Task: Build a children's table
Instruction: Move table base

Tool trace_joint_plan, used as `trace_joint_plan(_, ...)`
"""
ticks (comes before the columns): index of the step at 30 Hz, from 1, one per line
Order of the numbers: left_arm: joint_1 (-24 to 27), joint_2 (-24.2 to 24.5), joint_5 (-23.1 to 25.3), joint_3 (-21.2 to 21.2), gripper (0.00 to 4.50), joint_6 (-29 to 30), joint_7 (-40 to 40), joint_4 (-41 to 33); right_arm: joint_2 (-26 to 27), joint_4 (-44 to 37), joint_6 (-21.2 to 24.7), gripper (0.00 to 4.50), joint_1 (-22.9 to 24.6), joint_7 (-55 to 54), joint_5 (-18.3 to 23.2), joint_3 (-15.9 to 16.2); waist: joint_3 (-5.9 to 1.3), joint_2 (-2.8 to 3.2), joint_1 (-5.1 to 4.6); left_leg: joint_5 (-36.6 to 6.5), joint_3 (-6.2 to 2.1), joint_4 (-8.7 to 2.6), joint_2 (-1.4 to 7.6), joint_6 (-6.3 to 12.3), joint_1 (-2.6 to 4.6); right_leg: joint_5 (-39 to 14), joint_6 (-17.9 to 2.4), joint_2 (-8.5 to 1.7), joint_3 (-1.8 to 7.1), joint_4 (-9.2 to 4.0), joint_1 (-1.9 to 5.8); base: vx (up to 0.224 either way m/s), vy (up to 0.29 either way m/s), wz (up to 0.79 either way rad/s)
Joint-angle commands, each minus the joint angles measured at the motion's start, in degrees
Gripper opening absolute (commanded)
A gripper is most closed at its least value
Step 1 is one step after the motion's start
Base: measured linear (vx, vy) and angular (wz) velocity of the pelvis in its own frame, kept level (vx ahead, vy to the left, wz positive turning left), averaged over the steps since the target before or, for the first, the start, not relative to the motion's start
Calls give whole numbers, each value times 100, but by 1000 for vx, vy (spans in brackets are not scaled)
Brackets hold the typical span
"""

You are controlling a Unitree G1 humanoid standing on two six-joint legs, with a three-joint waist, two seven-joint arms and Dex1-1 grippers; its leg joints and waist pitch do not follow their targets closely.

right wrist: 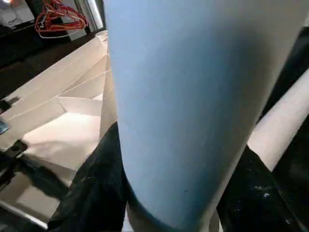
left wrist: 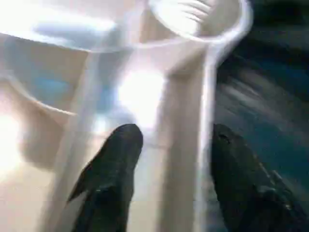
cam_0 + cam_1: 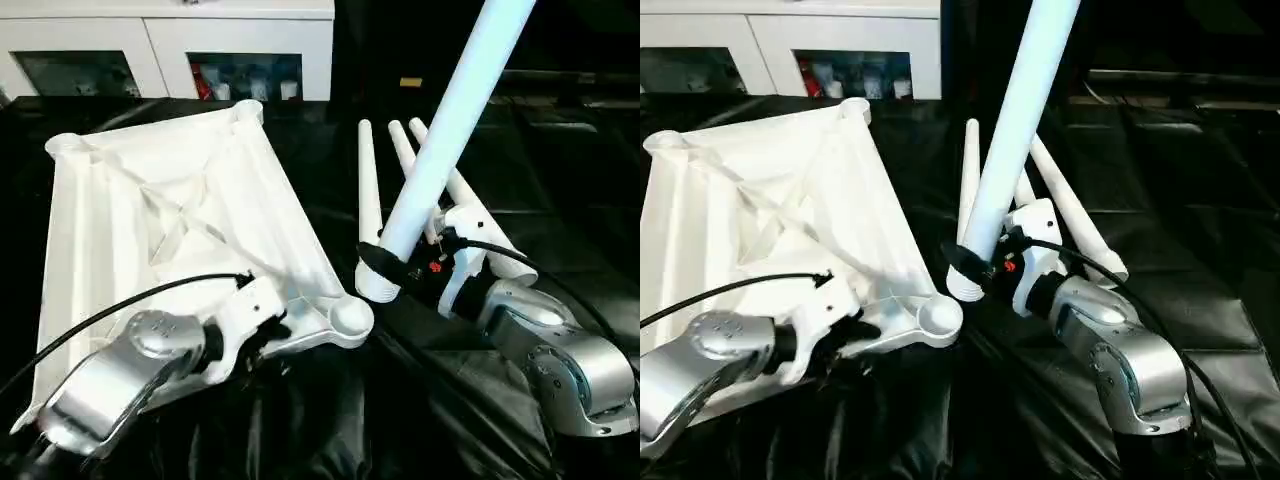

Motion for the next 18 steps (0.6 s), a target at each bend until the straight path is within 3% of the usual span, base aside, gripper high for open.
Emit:
trace_joint_plan(1, -48, -36, 137, -91, 217, -72, 107, 236, -8, 31, -8, 191, -48, 27, 5, 19, -376, -13, 30, -976, -43, -405, 183, -12, 94, -1153, -1036, -238, 183, -405, 310, 0, 0, 0)
trace_joint_plan(4, -100, -128, 171, -214, 179, -133, 96, 450, -5, 51, -30, 191, -55, 23, 4, 34, -378, -14, 47, -987, -41, -403, 180, -10, 90, -1156, -1049, -238, 183, -404, 312, 0, 0, 0)
trace_joint_plan(16, -105, -540, 323, -222, 94, -809, 79, 1433, 12, 108, -99, 191, -40, 72, -27, 67, -328, -23, 104, -1696, -71, -462, 195, -132, 136, -2499, -684, -269, 192, -539, 239, 0, 0, 0)
trace_joint_plan(18, -78, -579, 340, -156, 74, -852, 130, 1560, 20, 132, -126, 191, -41, 83, -39, 85, -353, -49, 111, -1766, -82, -462, 198, -143, 144, -2755, -608, -289, 189, -558, 245, 0, 0, 0)
